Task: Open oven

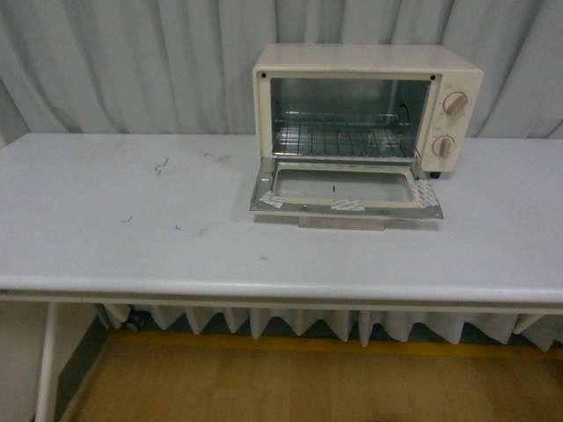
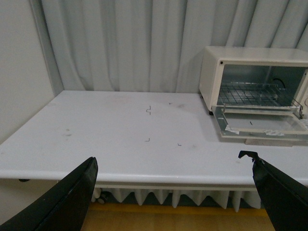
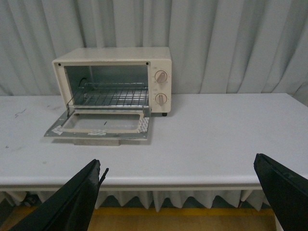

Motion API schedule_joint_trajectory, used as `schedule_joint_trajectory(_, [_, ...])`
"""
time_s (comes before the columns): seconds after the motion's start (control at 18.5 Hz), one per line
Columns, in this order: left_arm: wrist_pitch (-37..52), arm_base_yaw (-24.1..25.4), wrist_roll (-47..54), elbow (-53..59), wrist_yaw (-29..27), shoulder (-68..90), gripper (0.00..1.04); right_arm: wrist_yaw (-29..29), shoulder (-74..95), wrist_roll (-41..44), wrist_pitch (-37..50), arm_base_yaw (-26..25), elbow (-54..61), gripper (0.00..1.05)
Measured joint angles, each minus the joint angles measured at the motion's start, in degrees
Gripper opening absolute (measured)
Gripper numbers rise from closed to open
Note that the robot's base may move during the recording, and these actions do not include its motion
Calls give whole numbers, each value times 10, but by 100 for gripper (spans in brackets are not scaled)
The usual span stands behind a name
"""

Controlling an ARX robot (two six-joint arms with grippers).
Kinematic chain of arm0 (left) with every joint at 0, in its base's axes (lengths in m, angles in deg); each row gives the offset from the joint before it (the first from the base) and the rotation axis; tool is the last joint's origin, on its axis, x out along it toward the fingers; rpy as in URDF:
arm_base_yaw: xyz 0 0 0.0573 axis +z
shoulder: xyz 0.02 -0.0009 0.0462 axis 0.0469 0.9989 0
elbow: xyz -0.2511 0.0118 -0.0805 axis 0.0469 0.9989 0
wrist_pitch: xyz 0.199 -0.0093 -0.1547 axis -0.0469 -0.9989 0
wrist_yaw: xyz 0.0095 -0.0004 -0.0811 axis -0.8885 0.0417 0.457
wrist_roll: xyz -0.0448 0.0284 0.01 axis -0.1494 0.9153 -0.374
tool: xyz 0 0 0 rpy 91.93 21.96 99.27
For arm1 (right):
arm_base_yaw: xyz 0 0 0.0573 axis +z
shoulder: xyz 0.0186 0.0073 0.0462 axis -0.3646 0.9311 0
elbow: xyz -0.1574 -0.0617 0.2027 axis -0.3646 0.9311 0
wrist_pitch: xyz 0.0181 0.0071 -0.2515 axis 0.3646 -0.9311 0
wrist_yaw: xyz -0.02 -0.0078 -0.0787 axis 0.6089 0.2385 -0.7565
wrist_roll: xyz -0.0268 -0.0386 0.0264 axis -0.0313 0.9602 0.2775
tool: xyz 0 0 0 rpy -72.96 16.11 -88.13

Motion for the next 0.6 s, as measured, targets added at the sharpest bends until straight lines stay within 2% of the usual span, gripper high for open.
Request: schedule_joint_trajectory(0.6, [0, 0, 0, 0, 0, 0, 98, 0, 0, 0, 0, 0, 0, 98])
